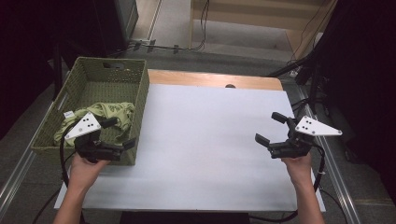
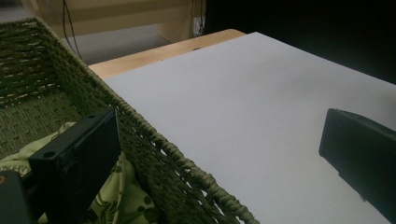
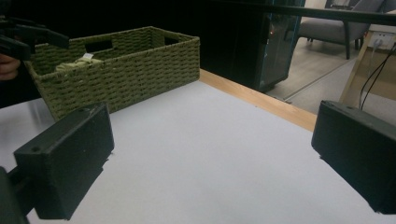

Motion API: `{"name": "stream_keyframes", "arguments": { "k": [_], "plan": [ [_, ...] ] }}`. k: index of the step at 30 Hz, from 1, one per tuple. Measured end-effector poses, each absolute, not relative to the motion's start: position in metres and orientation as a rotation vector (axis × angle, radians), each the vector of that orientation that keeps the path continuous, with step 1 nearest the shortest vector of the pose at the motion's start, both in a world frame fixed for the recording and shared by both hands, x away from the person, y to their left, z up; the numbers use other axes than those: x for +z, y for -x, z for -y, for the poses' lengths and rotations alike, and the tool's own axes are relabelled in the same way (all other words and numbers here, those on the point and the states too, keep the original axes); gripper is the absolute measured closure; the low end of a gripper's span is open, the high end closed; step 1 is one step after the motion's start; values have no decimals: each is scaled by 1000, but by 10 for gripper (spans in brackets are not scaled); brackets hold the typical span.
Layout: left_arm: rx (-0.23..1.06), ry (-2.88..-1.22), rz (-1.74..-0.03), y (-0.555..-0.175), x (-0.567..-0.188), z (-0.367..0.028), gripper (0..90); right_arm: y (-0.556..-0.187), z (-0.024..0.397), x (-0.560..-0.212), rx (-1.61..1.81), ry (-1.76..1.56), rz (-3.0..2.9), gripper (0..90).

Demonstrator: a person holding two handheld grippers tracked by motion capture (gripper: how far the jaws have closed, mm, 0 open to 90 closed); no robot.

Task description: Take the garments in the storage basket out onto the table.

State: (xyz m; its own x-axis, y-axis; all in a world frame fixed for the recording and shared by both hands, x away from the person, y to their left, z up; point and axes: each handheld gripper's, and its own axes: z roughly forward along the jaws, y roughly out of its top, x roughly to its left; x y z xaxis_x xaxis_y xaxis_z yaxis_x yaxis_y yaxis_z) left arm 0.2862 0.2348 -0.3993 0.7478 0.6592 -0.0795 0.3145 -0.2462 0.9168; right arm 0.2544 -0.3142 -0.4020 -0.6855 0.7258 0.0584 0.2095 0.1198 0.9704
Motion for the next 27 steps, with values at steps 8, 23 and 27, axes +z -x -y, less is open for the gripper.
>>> {"name": "stream_keyframes", "arguments": {
  "k": [8,23,27],
  "plan": [
    [392,-1865,-742,-286,-399,-230,0,-251,319,-400,1614,-895,-1956,0],
    [432,-1918,-760,-294,-391,-233,0,-251,321,-399,1625,-895,-1960,0],
    [459,-1939,-767,-299,-386,-235,0,-252,323,-399,1626,-895,-1962,0]
  ]
}}
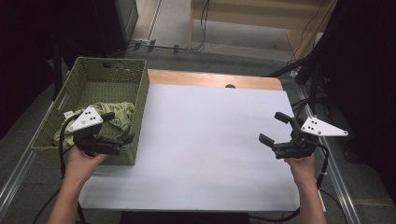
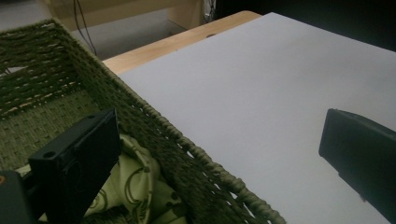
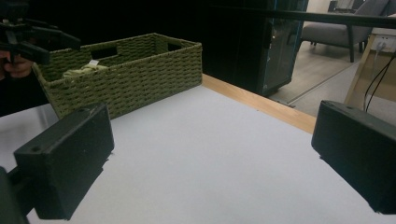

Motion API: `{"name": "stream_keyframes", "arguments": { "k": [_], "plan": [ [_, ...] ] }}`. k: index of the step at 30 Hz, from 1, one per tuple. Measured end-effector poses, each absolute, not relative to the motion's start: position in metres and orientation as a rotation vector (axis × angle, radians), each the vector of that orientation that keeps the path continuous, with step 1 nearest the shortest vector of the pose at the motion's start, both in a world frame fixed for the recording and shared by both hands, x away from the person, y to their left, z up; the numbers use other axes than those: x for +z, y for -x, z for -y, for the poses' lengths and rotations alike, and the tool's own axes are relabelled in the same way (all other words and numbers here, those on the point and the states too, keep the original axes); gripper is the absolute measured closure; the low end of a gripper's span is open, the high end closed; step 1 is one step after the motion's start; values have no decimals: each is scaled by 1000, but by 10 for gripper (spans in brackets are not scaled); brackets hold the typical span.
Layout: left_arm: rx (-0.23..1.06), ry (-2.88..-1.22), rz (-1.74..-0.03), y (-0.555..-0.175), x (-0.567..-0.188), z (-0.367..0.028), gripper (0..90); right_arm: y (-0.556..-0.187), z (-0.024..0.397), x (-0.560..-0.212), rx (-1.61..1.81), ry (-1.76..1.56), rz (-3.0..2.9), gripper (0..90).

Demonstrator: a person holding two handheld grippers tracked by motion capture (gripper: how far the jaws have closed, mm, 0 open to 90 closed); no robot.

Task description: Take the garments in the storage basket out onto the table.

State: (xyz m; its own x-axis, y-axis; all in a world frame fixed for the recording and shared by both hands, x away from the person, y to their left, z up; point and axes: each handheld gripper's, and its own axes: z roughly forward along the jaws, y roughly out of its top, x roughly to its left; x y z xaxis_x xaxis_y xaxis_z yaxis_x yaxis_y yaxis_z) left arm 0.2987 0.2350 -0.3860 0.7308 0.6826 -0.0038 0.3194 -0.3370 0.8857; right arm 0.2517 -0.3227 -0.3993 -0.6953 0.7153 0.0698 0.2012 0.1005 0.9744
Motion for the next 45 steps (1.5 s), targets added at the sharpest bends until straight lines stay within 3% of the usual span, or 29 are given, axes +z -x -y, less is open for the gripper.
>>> {"name": "stream_keyframes", "arguments": {
  "k": [18,37,45],
  "plan": [
    [551,-2153,-837,-341,-363,-246,0,-253,325,-400,1623,-890,-1967,0],
    [497,-2328,-1047,-405,-382,-259,0,-255,325,-401,1616,-890,-1977,0],
    [466,-2445,-1007,-425,-388,-262,0,-255,324,-402,1606,-889,-1983,0]
  ]
}}
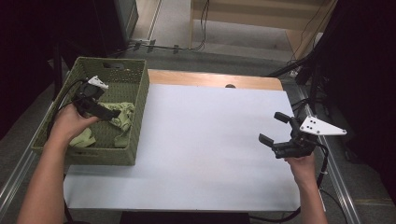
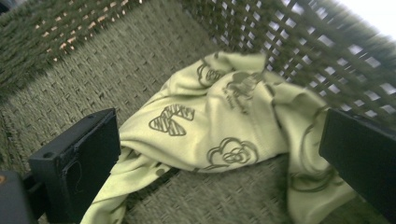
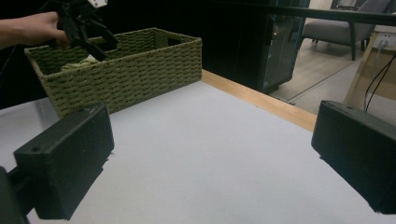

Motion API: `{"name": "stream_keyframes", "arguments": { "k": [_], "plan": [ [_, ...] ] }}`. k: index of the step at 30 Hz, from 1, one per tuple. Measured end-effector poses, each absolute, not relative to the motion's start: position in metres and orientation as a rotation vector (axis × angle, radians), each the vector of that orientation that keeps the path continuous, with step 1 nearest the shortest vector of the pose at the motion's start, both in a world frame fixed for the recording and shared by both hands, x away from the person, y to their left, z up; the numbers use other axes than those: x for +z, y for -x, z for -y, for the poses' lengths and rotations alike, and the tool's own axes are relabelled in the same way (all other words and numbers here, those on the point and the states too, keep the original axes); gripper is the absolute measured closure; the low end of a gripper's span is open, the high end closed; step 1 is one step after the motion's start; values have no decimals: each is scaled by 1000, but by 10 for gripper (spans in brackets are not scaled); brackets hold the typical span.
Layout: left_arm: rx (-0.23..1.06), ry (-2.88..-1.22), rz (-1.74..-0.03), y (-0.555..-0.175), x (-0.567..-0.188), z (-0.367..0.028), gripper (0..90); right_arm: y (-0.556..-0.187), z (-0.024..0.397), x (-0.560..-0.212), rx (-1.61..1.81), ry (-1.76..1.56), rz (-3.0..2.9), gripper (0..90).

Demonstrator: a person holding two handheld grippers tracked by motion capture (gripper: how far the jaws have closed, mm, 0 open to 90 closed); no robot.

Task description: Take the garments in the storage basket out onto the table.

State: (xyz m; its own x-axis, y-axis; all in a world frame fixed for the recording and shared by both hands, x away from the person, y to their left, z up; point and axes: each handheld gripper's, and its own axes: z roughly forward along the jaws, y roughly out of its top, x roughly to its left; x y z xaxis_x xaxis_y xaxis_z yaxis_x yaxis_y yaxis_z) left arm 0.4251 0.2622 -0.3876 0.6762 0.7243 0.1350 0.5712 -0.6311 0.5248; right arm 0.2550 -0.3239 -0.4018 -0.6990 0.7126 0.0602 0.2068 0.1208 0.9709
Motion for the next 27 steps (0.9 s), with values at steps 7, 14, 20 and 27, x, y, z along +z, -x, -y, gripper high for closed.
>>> {"name": "stream_keyframes", "arguments": {
  "k": [7,14,20,27],
  "plan": [
    [431,-2526,-993,-440,-401,-259,0,-256,323,-403,1598,-882,-1992,0],
    [423,-2623,-993,-450,-415,-254,0,-256,322,-404,1588,-875,-2003,0],
    [405,-2717,-957,-459,-424,-246,0,-257,321,-404,1579,-871,-2013,0],
    [436,-2788,-927,-465,-433,-243,0,-257,320,-404,1576,-872,-2011,0]
  ]
}}
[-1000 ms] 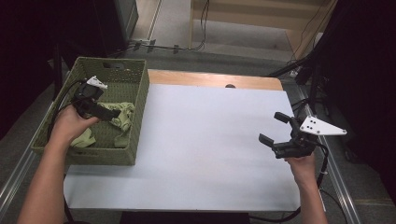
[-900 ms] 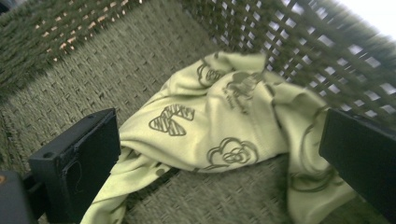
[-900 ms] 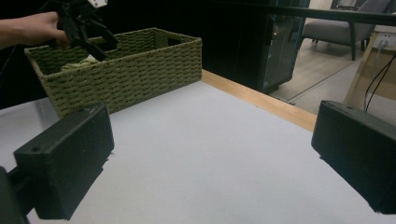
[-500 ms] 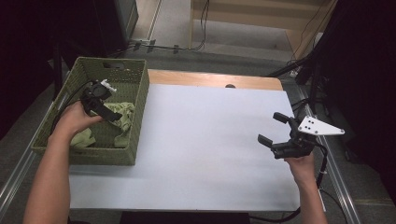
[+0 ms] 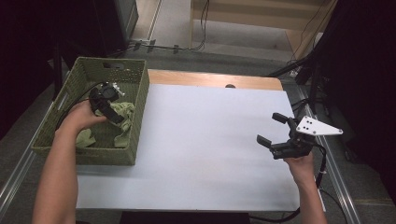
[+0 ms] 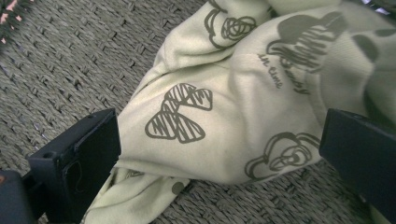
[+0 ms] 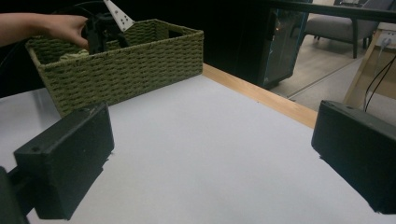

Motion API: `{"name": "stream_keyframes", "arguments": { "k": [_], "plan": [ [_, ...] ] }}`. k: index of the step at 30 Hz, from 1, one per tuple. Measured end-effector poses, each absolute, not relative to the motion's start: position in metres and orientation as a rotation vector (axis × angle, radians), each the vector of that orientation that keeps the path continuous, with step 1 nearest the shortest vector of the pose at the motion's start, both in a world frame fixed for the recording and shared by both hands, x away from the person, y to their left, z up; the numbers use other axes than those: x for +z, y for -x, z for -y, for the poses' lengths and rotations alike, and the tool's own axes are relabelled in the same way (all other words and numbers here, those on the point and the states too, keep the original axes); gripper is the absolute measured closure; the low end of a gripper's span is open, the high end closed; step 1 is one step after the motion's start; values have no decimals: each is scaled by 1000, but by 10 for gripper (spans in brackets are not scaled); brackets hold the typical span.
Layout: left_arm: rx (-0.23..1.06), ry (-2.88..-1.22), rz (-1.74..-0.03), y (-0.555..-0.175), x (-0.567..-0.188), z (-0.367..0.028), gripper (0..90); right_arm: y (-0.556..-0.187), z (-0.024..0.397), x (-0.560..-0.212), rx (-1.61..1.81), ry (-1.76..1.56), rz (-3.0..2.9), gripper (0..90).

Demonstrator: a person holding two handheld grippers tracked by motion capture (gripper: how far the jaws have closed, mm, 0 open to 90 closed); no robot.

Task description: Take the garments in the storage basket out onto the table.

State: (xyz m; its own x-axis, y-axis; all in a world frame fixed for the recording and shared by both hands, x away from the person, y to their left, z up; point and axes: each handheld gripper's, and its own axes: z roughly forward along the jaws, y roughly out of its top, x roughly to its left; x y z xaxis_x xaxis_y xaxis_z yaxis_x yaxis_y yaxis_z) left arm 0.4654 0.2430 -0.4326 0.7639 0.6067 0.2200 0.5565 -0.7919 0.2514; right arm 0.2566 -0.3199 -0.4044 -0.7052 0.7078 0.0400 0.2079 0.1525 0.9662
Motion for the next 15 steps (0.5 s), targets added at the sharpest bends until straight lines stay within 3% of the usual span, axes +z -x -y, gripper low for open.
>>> {"name": "stream_keyframes", "arguments": {
  "k": [10,15],
  "plan": [
    [450,-2836,-955,-479,-444,-248,0,-257,318,-405,1575,-863,-2020,0],
    [387,-2854,-967,-485,-451,-248,0,-257,317,-405,1571,-862,-2029,0]
  ]
}}
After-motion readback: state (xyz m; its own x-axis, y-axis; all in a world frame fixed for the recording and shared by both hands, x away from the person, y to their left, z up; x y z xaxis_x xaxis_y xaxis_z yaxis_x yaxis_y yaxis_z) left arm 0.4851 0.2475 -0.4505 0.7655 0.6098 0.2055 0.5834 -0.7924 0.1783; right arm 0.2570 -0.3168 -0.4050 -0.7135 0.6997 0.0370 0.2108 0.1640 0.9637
